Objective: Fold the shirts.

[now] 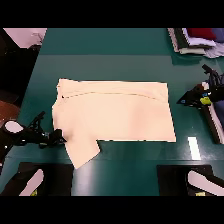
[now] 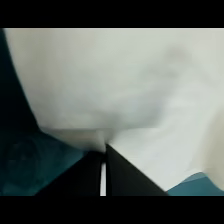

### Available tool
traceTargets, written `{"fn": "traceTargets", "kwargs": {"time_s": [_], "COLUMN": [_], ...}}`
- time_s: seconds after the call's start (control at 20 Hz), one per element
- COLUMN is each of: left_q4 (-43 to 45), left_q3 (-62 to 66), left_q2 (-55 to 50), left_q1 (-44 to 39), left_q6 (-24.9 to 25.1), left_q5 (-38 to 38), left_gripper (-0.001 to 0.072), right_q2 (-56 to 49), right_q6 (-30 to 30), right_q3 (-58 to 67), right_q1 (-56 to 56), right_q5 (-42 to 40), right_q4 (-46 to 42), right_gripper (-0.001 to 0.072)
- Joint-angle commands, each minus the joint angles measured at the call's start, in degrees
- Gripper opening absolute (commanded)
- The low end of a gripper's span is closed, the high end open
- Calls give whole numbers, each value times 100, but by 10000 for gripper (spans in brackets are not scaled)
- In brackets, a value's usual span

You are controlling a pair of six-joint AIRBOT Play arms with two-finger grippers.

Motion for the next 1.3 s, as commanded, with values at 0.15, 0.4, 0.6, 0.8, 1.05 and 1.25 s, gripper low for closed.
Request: {"fn": "traceTargets", "kwargs": {"time_s": [0.15, 0.4, 0.6, 0.8, 1.05, 1.25], "left_q4": [-678, -713, -717, -715, -708, -667], "left_q3": [278, 822, 852, 852, 855, 1150], "left_q2": [9, 15, 15, 15, 15, 39], "left_q1": [0, 0, -2, 0, 0, -2], "left_q6": [540, 691, 691, 693, 756, 789], "left_q5": [-328, -356, -334, -326, -483, -1025], "left_gripper": [24, 24, 25, 25, 24, 22], "right_q2": [354, 529, 450, 448, 461, 1163], "right_q6": [-326, -732, -728, -621, -577, -568], "right_q3": [-1095, -2625, -3128, -3241, -3226, -3191], "right_q1": [-960, -2133, -1941, -1386, -791, -960], "right_q5": [553, 463, 61, -310, -466, -149], "right_q4": [-52, -15, 11, 11, -48, -160], "right_gripper": [355, 529, 502, 438, 11, 9]}}
